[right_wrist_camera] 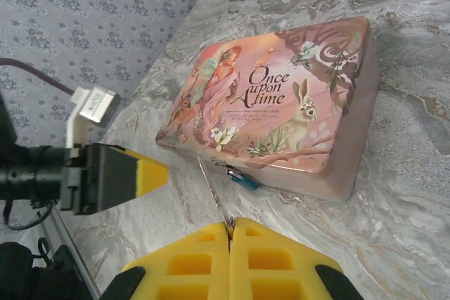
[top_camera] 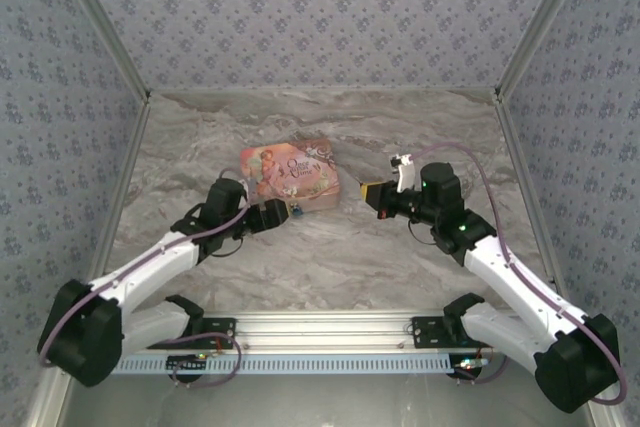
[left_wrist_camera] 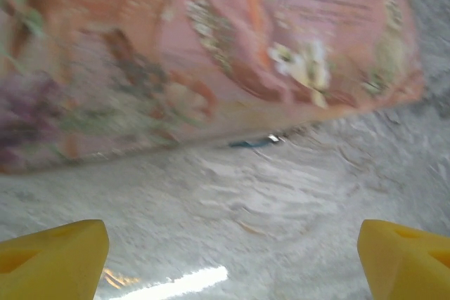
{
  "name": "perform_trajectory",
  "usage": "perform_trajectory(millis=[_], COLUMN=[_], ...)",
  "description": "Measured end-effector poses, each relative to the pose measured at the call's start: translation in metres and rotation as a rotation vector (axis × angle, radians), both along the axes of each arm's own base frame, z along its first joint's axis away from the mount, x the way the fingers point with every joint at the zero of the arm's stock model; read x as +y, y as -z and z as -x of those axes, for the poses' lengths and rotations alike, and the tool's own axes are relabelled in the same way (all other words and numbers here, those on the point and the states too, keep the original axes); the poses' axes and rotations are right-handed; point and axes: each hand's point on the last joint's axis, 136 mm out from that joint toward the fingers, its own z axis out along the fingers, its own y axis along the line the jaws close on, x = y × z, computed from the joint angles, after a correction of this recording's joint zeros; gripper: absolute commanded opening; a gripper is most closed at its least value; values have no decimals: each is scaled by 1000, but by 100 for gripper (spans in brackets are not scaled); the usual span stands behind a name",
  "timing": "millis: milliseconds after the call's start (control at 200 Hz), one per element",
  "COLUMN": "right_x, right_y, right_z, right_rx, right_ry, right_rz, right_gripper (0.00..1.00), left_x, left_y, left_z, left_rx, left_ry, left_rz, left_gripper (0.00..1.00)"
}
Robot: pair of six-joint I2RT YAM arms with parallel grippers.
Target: Unlock the padlock with the key
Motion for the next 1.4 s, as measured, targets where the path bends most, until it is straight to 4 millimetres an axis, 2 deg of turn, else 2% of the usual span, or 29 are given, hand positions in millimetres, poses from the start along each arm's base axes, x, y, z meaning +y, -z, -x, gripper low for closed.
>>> perform_trajectory(millis=[195, 445, 545, 685, 820, 884, 984, 1154, 1289, 1404], right_x=[-4, -4, -4, -9, -16, -20, -27, -35, -40, -44], right_y=[-1, 11, 13, 14, 19, 22, 28, 32, 30, 24], right_z=[2, 7, 8, 9, 11, 13, 14, 18, 22, 26], right_rx=[0, 30, 33, 35, 48, 57, 72, 84, 79, 60], right_ry=[15, 12, 15, 36, 65, 79, 102, 127, 141, 152], right_rz=[8, 27, 32, 47, 76, 93, 122, 152, 158, 151], right_gripper=[0, 0, 0, 0, 0, 0, 0, 0, 0, 0], left_x=[18, 31, 30, 36, 50, 49, 31, -25, -65, -89], left_y=[11, -4, -8, -20, -37, -48, -72, -104, -99, -78], left_z=[-34, -91, -106, -113, -101, -95, -89, -96, -110, -124], left_rx=[-2, -74, -96, -145, -175, -194, -236, -288, -270, -227], left_ry=[-85, -125, -112, -114, -124, -110, -44, 101, 200, 269], left_rz=[1, 27, 16, -38, -124, -156, -177, -158, -131, -114], left_gripper=[92, 92, 92, 93, 92, 91, 91, 90, 89, 89])
